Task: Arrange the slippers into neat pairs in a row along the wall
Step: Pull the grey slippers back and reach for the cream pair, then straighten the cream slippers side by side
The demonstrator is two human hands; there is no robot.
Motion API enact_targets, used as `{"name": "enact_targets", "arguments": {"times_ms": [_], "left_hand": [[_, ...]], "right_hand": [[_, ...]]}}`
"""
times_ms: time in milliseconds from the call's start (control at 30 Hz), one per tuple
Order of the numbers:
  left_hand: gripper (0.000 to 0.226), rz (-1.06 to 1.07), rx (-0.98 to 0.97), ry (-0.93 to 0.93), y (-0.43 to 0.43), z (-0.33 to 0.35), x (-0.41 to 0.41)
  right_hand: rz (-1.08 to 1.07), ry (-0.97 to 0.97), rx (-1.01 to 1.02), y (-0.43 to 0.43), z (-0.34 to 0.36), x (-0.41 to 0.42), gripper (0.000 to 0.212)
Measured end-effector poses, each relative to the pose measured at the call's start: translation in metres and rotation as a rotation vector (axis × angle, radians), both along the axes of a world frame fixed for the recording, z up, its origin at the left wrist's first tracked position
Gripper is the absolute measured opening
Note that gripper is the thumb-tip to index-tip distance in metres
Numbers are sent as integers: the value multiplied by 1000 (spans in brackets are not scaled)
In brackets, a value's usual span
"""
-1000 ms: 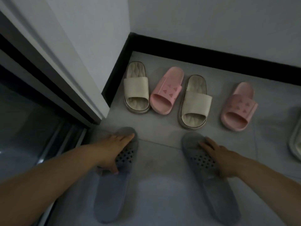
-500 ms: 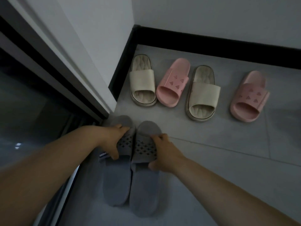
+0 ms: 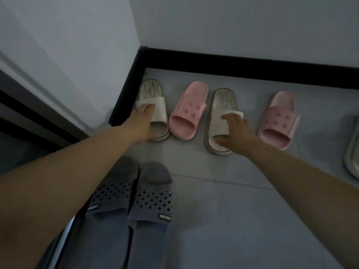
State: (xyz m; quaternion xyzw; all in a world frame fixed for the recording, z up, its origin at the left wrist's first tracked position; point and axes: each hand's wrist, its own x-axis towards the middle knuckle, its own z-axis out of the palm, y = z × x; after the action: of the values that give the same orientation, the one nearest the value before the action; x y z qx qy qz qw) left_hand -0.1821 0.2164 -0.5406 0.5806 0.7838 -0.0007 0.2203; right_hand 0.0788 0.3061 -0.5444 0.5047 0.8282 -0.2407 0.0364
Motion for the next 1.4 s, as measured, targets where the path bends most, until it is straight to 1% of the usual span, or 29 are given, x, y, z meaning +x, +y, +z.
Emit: {"name": "enact_targets", "arguments": {"times_ms": [33,100,167,200,267,367,433,533,667,733,800,900,1033,1100,1133,1200,1300,1400], "left_hand": [[102,2,10,34,12,-2,-2],[108,56,0,41,31,-12,-10],[111,122,-33,19,42,-21,-15],[111,126,-50,29,45,-24,-17],[109,102,-74,114,45,-26,-18],[100,90,-57,215,36,-25,-18],[92,86,-2,207,28,-27,-16],[91,157,45,165,17,-25,-19],[91,260,187,142,12,18,-27],[96,202,193,106,5,50,-22],[99,92,162,76,-7,79,-3],[101,-111,37,-12,-30,100,50],[92,-436,-147,-56,-66,75,132],[87,-533,-201,-82,-84,51,163],[86,-551,-225,-86,-92,40,176],[84,-564,-232,-81,-104,24,194],[79,-574,-218,-6,-115,12,212],[79,-548,-230,39,-125,6,217]], "right_hand": [[-4,-34,15,14,-2,5,90],[15,-93,19,33,-8,11,106],[61,-168,18,43,-13,10,114],[87,-210,28,44,-15,8,115],[121,-265,72,42,-18,6,113],[128,-279,105,29,-22,10,107],[108,-235,84,20,-21,16,103],[100,-173,37,9,-10,28,100],[163,-160,36,-8,19,58,102],[233,-182,30,-24,36,79,102],[320,-201,13,-43,48,104,101],[383,-226,-35,-72,59,138,98],[337,-188,-61,-108,55,171,93],[285,-125,-79,-124,48,180,92],[261,-105,-86,-131,44,183,91],[227,-125,-104,-143,36,185,88],[197,-159,-127,-155,20,184,88],[242,-206,-145,-161,9,186,88]]}}
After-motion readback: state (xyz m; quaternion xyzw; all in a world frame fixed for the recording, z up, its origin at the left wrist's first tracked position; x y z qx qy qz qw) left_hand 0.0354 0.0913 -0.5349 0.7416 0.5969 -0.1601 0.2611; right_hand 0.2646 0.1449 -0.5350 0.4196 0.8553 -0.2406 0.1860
